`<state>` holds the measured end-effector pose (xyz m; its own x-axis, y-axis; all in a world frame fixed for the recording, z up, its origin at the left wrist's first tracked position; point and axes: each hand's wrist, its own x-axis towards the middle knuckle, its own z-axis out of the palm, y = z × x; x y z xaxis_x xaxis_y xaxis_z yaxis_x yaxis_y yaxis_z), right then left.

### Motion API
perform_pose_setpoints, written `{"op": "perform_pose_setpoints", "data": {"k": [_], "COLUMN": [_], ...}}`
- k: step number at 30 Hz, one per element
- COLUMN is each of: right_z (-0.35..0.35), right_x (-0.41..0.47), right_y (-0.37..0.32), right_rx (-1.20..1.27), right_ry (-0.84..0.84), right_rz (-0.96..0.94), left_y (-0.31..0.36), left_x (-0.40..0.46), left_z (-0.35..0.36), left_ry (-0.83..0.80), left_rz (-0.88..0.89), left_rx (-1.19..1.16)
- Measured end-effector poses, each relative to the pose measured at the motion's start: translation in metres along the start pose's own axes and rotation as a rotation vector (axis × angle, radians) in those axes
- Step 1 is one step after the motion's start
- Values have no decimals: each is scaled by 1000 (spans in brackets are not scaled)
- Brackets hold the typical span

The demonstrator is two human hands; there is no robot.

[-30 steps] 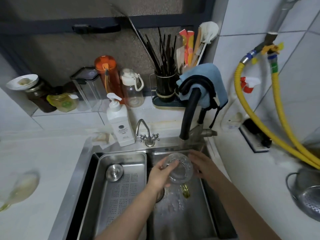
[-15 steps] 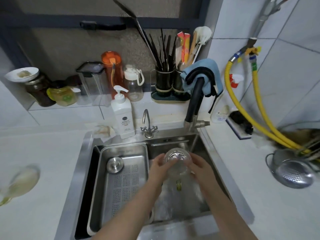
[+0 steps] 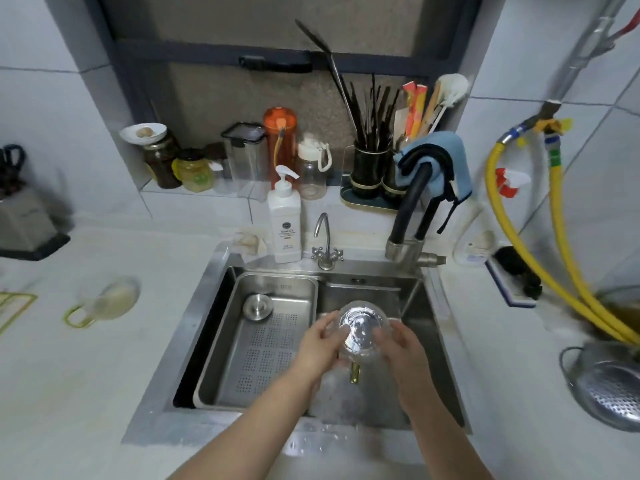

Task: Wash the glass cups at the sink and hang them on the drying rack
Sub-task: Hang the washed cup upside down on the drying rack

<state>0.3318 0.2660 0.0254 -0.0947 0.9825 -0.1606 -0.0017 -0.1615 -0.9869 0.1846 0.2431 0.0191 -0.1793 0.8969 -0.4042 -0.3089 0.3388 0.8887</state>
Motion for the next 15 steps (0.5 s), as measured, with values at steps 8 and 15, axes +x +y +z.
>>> {"op": "perform_pose_setpoints", "data": {"k": [8, 15], "right_z": [29, 111], "right_x": [3, -24], "right_y": [-1, -9], "right_rx": [-97, -29], "right_ry": [-264, -489], "right_rz": [36, 58], "left_y": [-5, -2], "left_x": [-39, -91], "left_z": [-29, -93], "left_ry": [300, 546], "left_rz": [18, 140], "left_rx": [-182, -260]}}
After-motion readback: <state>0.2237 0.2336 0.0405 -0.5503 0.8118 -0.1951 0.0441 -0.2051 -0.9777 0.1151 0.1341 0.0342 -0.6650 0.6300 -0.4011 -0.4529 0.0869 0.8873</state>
